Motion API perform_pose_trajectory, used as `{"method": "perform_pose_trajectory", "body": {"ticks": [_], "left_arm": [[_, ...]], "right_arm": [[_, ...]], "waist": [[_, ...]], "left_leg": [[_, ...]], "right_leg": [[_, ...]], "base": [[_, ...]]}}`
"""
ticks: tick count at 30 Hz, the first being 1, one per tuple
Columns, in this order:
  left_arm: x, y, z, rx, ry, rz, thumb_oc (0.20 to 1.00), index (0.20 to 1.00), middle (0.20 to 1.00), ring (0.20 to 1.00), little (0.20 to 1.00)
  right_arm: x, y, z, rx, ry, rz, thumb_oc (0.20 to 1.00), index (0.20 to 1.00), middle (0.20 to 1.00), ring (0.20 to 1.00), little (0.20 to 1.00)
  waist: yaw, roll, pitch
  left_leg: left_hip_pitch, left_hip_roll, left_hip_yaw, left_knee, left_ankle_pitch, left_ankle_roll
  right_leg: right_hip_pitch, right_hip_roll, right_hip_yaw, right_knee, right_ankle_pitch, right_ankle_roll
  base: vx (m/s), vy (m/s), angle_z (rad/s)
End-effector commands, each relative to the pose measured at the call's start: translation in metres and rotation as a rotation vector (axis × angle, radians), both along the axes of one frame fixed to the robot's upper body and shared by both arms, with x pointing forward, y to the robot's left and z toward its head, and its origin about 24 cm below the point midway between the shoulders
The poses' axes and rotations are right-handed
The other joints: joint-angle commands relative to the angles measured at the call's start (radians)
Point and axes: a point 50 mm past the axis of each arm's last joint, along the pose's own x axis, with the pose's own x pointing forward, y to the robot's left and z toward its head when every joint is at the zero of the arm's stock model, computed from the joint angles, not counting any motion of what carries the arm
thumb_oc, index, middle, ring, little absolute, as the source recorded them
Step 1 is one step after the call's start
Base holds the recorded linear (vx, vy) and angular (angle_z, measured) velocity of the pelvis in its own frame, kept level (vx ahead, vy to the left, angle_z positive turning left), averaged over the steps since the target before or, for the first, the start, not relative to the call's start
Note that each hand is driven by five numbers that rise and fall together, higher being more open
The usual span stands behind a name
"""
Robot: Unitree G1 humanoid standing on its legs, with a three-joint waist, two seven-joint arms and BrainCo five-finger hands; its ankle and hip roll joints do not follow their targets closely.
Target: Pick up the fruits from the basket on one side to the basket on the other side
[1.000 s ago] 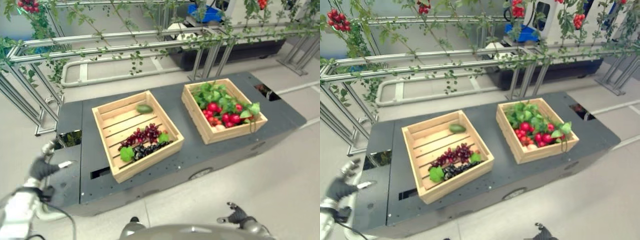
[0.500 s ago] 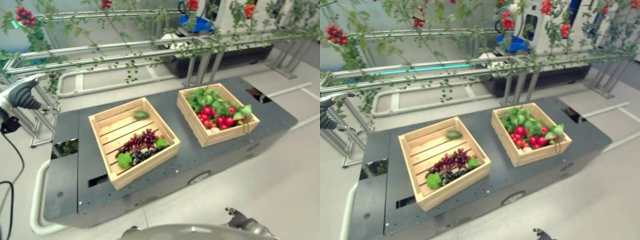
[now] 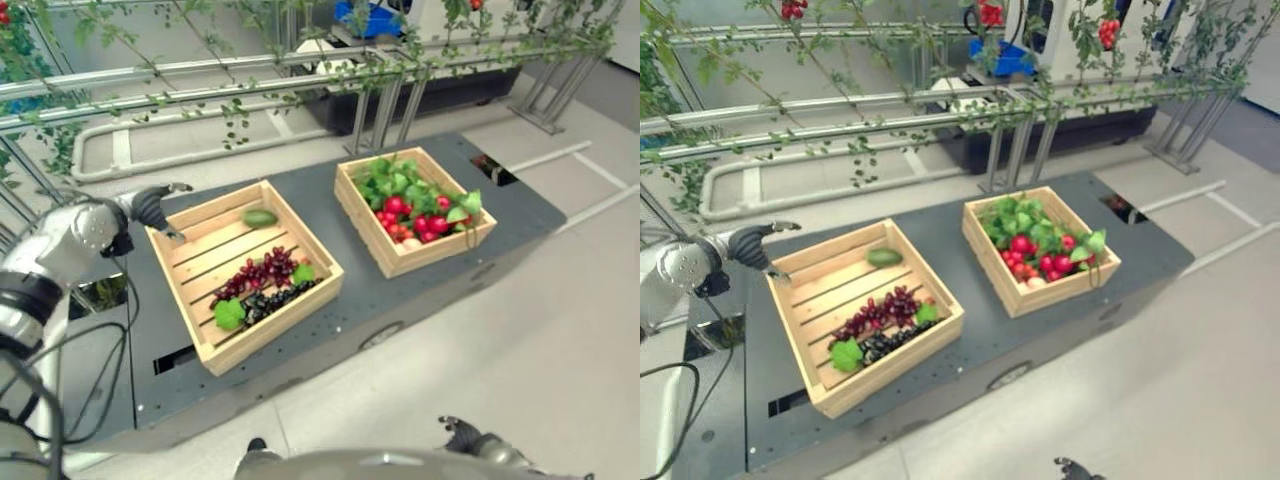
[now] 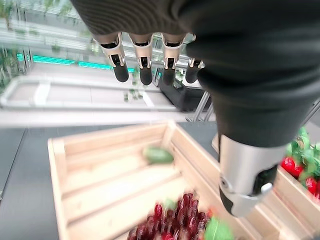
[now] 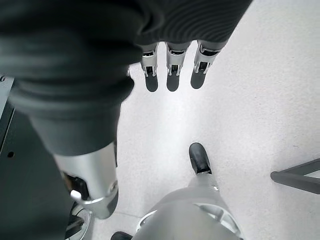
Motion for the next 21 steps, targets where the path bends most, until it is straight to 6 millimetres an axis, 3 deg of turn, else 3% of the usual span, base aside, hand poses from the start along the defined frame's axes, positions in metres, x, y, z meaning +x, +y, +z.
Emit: {"method": "perform_pose_trajectory", "body": {"ticks": [1, 3, 4, 6, 7, 8, 11, 13, 14, 16, 18, 19, 20, 21], "left_arm": [[-0.001, 0.018, 0.003, -0.002, -0.087, 0.111, 1.0, 1.0, 1.0, 1.0, 1.0], [0.0, 0.014, -0.003, -0.016, -0.101, 0.118, 1.0, 1.0, 1.0, 1.0, 1.0], [0.0, 0.015, -0.007, -0.03, -0.1, 0.132, 1.0, 1.0, 1.0, 1.0, 1.0], [0.001, 0.013, -0.008, -0.047, -0.127, 0.137, 1.0, 1.0, 1.0, 1.0, 1.0], [0.001, 0.013, -0.008, -0.047, -0.128, 0.137, 1.0, 1.0, 1.0, 1.0, 1.0], [0.001, 0.014, -0.013, -0.047, -0.14, 0.152, 1.0, 1.0, 1.0, 1.0, 1.0], [0.003, 0.013, -0.014, -0.063, -0.171, 0.179, 1.0, 1.0, 1.0, 1.0, 1.0], [0.003, 0.014, -0.015, -0.069, -0.204, 0.201, 1.0, 1.0, 1.0, 1.0, 1.0], [0.003, 0.011, -0.018, -0.063, -0.193, 0.186, 1.0, 1.0, 1.0, 1.0, 1.0], [0.005, 0.01, -0.015, -0.066, -0.219, 0.19, 1.0, 1.0, 1.0, 1.0, 1.0], [0.007, 0.009, -0.012, -0.068, -0.234, 0.188, 1.0, 1.0, 1.0, 1.0, 1.0], [0.007, 0.01, -0.008, -0.053, -0.25, 0.186, 1.0, 1.0, 1.0, 1.0, 1.0], [0.007, 0.01, -0.008, -0.053, -0.25, 0.187, 1.0, 1.0, 1.0, 1.0, 1.0], [0.004, 0.019, -0.008, -0.043, -0.257, 0.218, 1.0, 1.0, 1.0, 1.0, 1.0]], "right_arm": [[0.018, -0.01, 0.008, -0.015, -0.064, -0.055, 1.0, 1.0, 1.0, 1.0, 1.0], [0.033, -0.013, 0.015, -0.024, -0.118, -0.033, 1.0, 1.0, 1.0, 1.0, 1.0], [0.038, -0.014, 0.017, -0.025, -0.132, -0.027, 1.0, 1.0, 1.0, 1.0, 1.0], [0.045, -0.013, 0.021, -0.027, -0.158, -0.01, 1.0, 1.0, 1.0, 1.0, 1.0], [0.045, -0.013, 0.021, -0.027, -0.159, -0.01, 1.0, 1.0, 1.0, 1.0, 1.0], [0.043, -0.012, 0.019, -0.028, -0.147, -0.003, 1.0, 1.0, 1.0, 1.0, 1.0], [0.042, -0.012, 0.019, -0.033, -0.143, 0.003, 1.0, 1.0, 1.0, 1.0, 1.0], [0.038, -0.01, 0.017, -0.034, -0.137, -0.004, 1.0, 1.0, 1.0, 1.0, 1.0], [0.038, -0.009, 0.017, -0.034, -0.145, -0.005, 1.0, 1.0, 1.0, 1.0, 1.0], [0.042, -0.008, 0.018, -0.03, -0.169, -0.002, 1.0, 1.0, 1.0, 1.0, 1.0], [0.047, -0.008, 0.021, -0.03, -0.189, -0.002, 1.0, 1.0, 1.0, 1.0, 1.0], [0.055, -0.008, 0.025, -0.031, -0.225, 0.008, 1.0, 1.0, 1.0, 1.0, 1.0], [0.055, -0.008, 0.025, -0.031, -0.225, 0.008, 1.0, 1.0, 1.0, 1.0, 1.0], [0.062, -0.008, 0.029, -0.031, -0.258, 0.018, 1.0, 1.0, 1.0, 1.0, 1.0]], "waist": [[-0.007, 0.054, 0.053], [-0.025, 0.065, 0.098], [-0.022, 0.062, 0.109], [-0.012, 0.049, 0.136], [-0.012, 0.051, 0.137], [-0.003, 0.03, 0.149], [-0.012, 0.01, 0.159], [-0.007, 0.001, 0.168], [-0.016, -0.003, 0.182], [-0.011, -0.006, 0.225], [-0.011, -0.002, 0.235], [-0.026, -0.008, 0.241], [-0.027, -0.01, 0.237], [-0.03, -0.009, 0.235]], "left_leg": [[-0.013, -0.076, -0.022, 0.119, -0.144, 0.099], [-0.014, -0.086, -0.028, 0.154, -0.168, 0.122], [-0.016, -0.086, -0.02, 0.167, -0.183, 0.127], [-0.031, -0.088, -0.022, 0.19, -0.198, 0.113], [-0.032, -0.084, -0.023, 0.193, -0.199, 0.111], [-0.042, -0.08, -0.033, 0.222, -0.21, 0.093], [-0.092, -0.037, -0.045, 0.286, -0.226, 0.067], [-0.114, 0.013, -0.055, 0.338, -0.232, 0.033], [-0.148, 0.043, -0.064, 0.398, -0.217, 0.011], [-0.237, 0.103, -0.091, 0.536, -0.128, -0.041], [-0.28, 0.111, -0.108, 0.561, -0.111, -0.052], [-0.352, 0.138, -0.066, 0.491, -0.08, -0.047], [-0.354, 0.135, -0.065, 0.486, -0.076, -0.047], [-0.366, 0.161, -0.051, 0.287, 0.006, -0.051]], "right_leg": [[-0.126, -0.111, 0.044, 0.3, 0.006, 0.094], [-0.192, -0.138, 0.092, 0.394, 0.035, 0.102], [-0.218, -0.144, 0.081, 0.382, 0.024, 0.096], [-0.227, -0.144, 0.053, 0.234, 0.018, 0.079], [-0.222, -0.139, 0.05, 0.227, 0.02, 0.077], [-0.196, -0.12, 0.055, 0.137, 0.016, 0.066], [-0.22, -0.053, 0.068, 0.174, -0.024, 0.03], [-0.194, -0.016, 0.014, 0.165, -0.048, 0.013], [-0.178, 0.015, 0.011, 0.144, -0.06, -0.002], [-0.15, 0.081, -0.005, 0.086, -0.072, -0.028], [-0.151, 0.098, -0.019, 0.063, -0.073, -0.036], [-0.169, 0.109, -0.03, 0.05, -0.079, -0.039], [-0.173, 0.108, -0.029, 0.05, -0.079, -0.04], [-0.198, 0.126, -0.027, 0.054, -0.08, -0.028]], "base": [[-0.01, 0.259, -0.09], [-0.02, 0.186, 0.03], [0.01, 0.031, 0.11], [0.03, -0.087, -0.2], [0.09, -0.192, -0.3], [0.12, -0.16, -0.04], [0.12, -0.247, 0.14], [0.17, -0.372, 0.52], [0.11, -0.412, 0.62], [-0.02, -0.368, 0.49], [-0.06, -0.161, 0.41], [-0.03, -0.056, 0.08], [0.02, -0.001, 0.15], [0.09, 0.071, 0.2]]}}
